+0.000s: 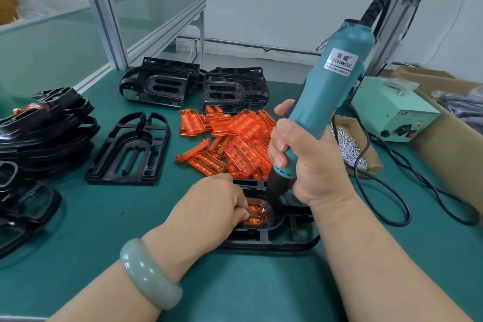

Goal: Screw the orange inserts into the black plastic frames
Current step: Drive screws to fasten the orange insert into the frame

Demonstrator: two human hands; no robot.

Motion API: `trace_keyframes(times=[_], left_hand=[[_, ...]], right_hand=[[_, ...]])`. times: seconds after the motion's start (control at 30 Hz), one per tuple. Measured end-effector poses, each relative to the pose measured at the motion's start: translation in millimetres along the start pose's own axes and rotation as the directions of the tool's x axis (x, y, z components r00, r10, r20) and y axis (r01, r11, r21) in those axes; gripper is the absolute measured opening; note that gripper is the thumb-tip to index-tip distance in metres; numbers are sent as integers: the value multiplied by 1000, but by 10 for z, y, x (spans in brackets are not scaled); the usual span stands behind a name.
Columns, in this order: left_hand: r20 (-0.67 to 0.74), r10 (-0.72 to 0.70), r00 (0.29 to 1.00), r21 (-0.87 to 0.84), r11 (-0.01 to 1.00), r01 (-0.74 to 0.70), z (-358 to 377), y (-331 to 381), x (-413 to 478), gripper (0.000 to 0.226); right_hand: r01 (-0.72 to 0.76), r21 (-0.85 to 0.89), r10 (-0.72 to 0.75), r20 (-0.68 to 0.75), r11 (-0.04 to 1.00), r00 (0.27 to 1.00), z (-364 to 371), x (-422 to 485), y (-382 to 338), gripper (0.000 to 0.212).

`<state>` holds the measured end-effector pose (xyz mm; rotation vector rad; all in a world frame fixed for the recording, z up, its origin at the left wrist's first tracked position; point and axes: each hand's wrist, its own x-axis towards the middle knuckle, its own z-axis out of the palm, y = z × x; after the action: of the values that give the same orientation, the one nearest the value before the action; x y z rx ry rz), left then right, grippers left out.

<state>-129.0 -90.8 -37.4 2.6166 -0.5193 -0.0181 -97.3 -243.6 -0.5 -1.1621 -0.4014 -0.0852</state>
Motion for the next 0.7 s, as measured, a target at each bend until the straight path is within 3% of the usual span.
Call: trace_keyframes(times=[0.37,0.7], left_hand=[[-58,-16,998,-43,999,13,39,-15,-39,14],[-65,-32,997,-59,998,28,27,6,-42,15]], right_hand=[[55,-50,-53,52,997,997,31,-52,15,13],[-26,103,29,-34,994,999,-74,10,24,17]])
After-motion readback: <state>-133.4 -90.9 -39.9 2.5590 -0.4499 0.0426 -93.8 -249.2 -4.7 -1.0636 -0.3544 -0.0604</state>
